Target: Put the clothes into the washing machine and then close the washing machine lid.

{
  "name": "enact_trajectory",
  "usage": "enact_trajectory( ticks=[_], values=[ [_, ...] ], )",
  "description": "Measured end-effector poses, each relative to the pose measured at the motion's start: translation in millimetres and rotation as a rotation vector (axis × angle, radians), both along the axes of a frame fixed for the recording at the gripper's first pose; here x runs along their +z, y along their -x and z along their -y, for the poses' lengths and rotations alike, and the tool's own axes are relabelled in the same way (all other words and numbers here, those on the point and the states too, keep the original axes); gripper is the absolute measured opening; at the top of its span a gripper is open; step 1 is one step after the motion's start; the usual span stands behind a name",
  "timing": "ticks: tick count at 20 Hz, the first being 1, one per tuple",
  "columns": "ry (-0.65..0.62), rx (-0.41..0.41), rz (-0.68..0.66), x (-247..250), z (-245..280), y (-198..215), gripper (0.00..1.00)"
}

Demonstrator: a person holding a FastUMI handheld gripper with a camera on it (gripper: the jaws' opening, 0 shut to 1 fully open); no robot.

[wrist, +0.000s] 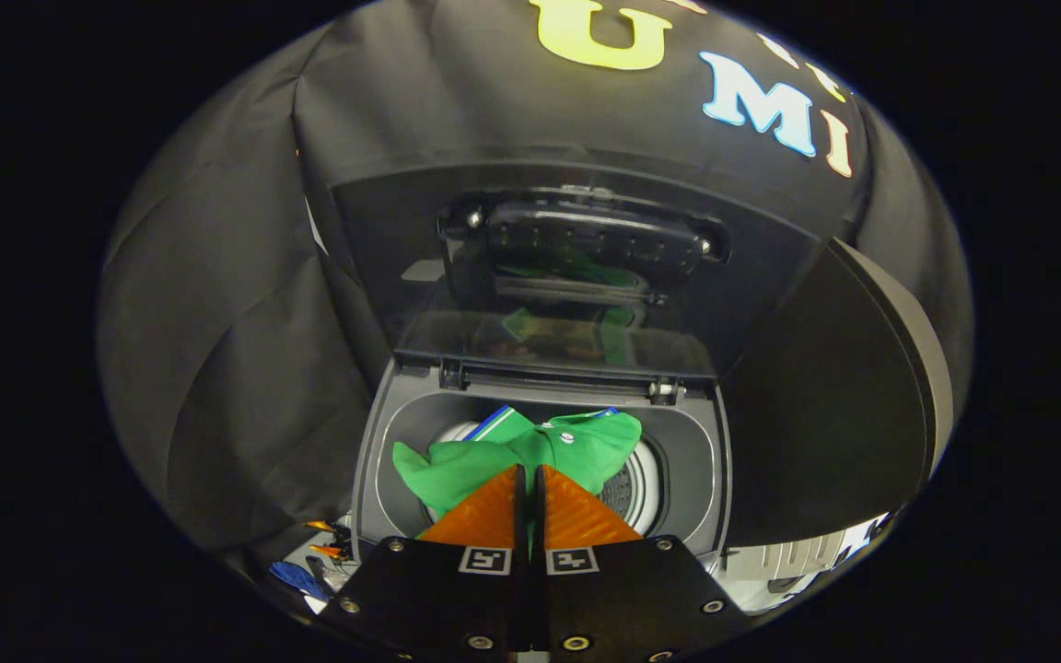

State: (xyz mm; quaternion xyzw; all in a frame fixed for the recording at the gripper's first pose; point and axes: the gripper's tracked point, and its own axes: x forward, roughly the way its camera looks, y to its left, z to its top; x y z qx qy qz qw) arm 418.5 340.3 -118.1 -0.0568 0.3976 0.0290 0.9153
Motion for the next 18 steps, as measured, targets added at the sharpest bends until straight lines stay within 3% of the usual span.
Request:
enact_trajectory(
  ticks=[14, 16, 17, 18],
  values=[
    [-0.004, -0.004, -0.095, -53.8, -0.5, -19.1, 0.0],
    [0.018, -0.037, -0.077, -54.5, 7.3, -24.3, 0.0],
    [0.016, -0.045, -0.038, -51.3, 8.9, -30.5, 0.05],
    [0.005, -0.041, -0.014, -46.4, 7.3, -32.6, 0.28]
  ],
)
